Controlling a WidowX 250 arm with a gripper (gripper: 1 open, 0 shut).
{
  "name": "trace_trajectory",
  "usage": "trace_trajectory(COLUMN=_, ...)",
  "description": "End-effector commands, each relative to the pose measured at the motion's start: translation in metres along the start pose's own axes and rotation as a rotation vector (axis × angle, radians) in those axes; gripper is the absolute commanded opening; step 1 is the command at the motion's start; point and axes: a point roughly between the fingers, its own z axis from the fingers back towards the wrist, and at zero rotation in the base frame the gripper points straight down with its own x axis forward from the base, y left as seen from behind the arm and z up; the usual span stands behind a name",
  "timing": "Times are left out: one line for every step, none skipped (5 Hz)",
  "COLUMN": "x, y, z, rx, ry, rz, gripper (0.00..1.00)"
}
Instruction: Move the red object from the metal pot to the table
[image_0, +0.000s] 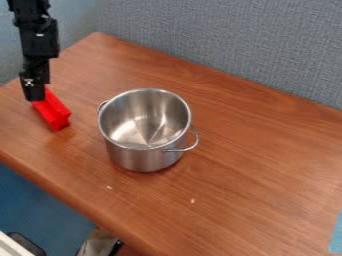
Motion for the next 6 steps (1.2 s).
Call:
trace_trajectory(x=0.002, y=0.000, z=0.000, rx=0.002, ry=0.001, rz=-0.010, gripper=0.00)
trace_trajectory(x=0.004, y=-0.002, z=-0.013, rx=-0.040, ry=0.006, rz=-0.004, gripper=1.00)
trace_trajectory(x=0.009, y=-0.005, z=-0.003, rx=-0.020, ry=-0.005, rz=-0.072, gripper=0.00)
trace_trajectory(x=0.015, y=-0.009, z=0.010, rx=0.005, ry=-0.014, rz=-0.140, gripper=0.00)
trace_trajectory(x=0.005, y=-0.012, z=0.006, rx=0.003, ry=-0.016, rz=-0.215, gripper=0.00)
trace_trajectory(x=0.003, y=-0.014, z=0.022, rx=-0.022, ry=0.008, rz=-0.122, gripper=0.00)
